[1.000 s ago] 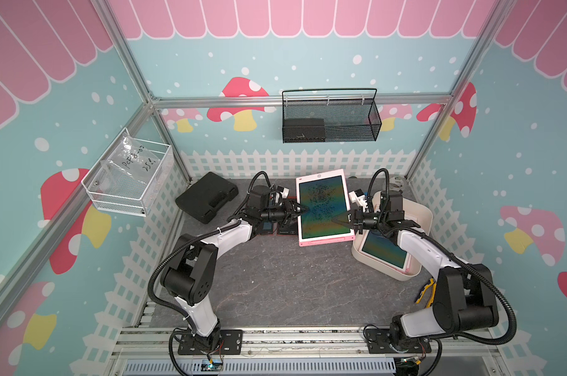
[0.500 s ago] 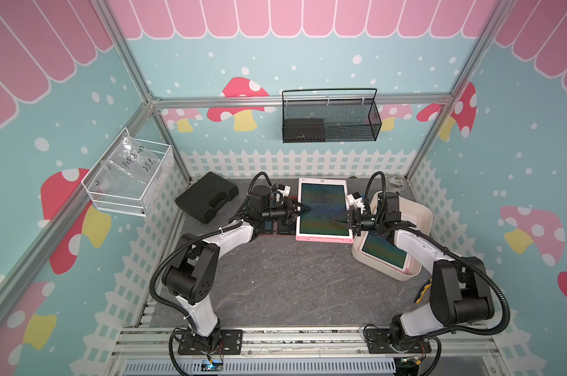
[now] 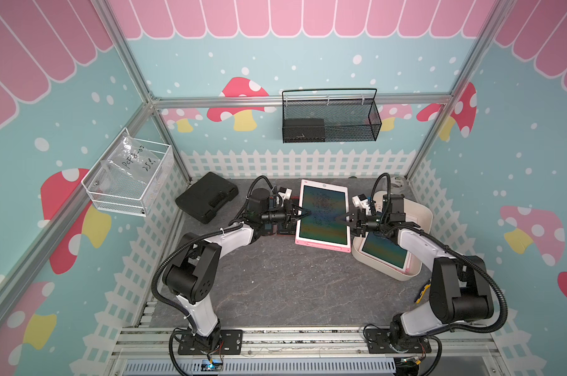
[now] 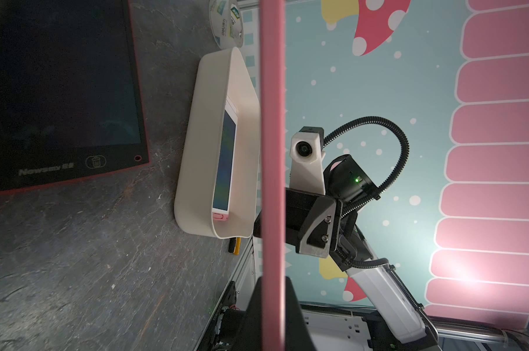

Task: Take out the writing tablet from the storage box
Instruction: Place the writing tablet at the center of the board.

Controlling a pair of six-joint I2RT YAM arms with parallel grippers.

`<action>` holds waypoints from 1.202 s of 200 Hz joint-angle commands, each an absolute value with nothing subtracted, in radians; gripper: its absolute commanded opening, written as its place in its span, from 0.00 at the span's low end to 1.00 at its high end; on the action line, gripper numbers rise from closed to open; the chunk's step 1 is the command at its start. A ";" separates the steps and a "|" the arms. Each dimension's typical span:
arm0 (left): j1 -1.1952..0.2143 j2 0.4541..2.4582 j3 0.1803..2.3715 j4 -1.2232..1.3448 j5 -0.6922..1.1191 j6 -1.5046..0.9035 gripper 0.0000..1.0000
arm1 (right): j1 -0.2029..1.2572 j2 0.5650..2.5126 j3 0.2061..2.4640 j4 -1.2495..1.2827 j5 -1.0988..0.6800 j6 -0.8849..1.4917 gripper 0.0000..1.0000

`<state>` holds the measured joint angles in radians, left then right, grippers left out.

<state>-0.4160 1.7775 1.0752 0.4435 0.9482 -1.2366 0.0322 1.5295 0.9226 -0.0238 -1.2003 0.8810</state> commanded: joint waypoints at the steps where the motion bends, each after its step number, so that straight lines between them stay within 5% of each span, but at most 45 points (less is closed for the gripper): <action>1: -0.388 1.730 1.047 0.356 0.983 -1.186 0.00 | 0.001 1.535 0.950 -0.144 -1.181 0.754 0.49; 102: -0.394 1.516 0.850 0.002 0.871 -1.021 0.00 | -0.044 1.623 1.105 -0.469 -0.965 0.511 0.51; 240: -0.662 1.546 0.589 0.543 0.608 -1.362 0.00 | -0.001 1.677 1.186 -0.568 -0.905 0.414 0.50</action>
